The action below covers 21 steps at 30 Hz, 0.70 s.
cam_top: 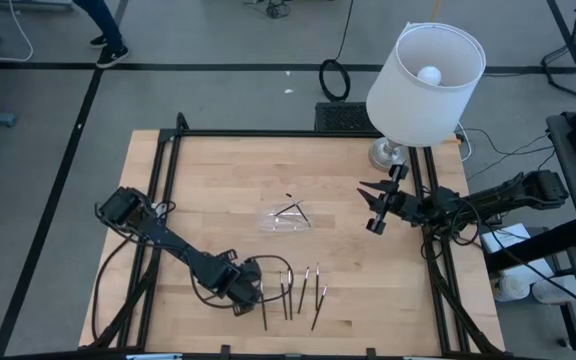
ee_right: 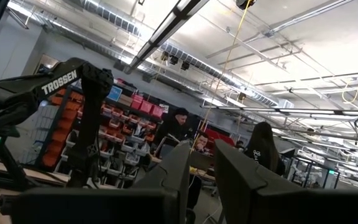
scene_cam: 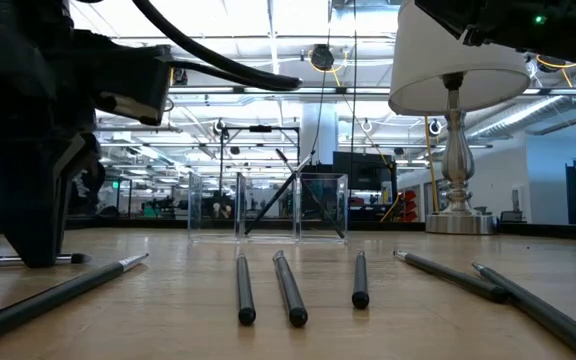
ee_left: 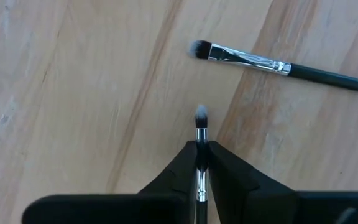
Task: Pick & Place Makeup Supplies
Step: Put the makeup brush into the transparent organizer
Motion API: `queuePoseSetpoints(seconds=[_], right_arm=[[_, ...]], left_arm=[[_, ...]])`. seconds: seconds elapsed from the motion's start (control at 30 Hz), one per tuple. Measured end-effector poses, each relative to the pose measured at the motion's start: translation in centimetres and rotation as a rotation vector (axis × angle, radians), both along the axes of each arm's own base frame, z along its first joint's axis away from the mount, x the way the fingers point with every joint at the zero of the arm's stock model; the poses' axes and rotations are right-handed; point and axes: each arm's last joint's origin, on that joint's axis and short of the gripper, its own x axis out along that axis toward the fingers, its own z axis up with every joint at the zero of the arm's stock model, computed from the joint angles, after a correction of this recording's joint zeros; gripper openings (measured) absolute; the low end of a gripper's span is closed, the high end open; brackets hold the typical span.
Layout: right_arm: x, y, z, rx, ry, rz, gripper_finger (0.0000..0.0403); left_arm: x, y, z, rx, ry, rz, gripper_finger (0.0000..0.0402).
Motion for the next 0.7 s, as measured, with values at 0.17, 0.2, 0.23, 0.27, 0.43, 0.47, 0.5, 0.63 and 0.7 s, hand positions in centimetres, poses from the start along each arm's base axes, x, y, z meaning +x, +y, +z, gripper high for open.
queuePoseSetpoints(seconds=[0.17, 0.2, 0.23, 0.27, 0.43, 0.47, 0.5, 0.63, 0.7], right_arm=[[0.03, 0.0, -0.06, -0.001, 0.007, -0.001, 0.0059], [0.03, 0.0, -0.06, -0.001, 0.007, -0.001, 0.0059], [0.03, 0.0, -0.06, -0.001, 0.007, -0.001, 0.0059], [0.03, 0.0, -0.06, 0.0, 0.007, -0.001, 0.0059], [0.03, 0.0, -0.06, 0.0, 0.007, -0.001, 0.0059], [0.03, 0.0, -0.06, 0.0, 0.007, -0.001, 0.0059], [0.03, 0.0, -0.06, 0.0, 0.007, 0.0, 0.0059], [0.04, 0.0, -0.08, -0.001, 0.009, 0.0, 0.0059], [0.04, 0.0, -0.07, -0.001, 0.009, 0.0, 0.0059]], left_arm=[[-0.31, -0.07, 0.83, -0.028, -0.009, 0.023, 0.0042], [-0.37, -0.14, 0.91, -0.04, -0.006, 0.032, 0.0042], [-0.42, -0.2, 0.93, -0.045, -0.002, 0.036, 0.0042], [-0.43, -0.22, 0.94, -0.046, -0.002, 0.039, 0.0042], [-0.41, -0.36, 0.99, -0.04, -0.018, 0.045, 0.0042], [-0.41, -0.38, 0.99, -0.039, -0.019, 0.045, 0.0042], [-0.42, -0.38, 0.98, -0.038, -0.019, 0.045, 0.0042], [-0.64, -0.36, 0.69, -0.038, -0.016, 0.042, 0.0042], [-0.79, -0.32, 0.58, -0.034, -0.015, 0.049, 0.0042]])
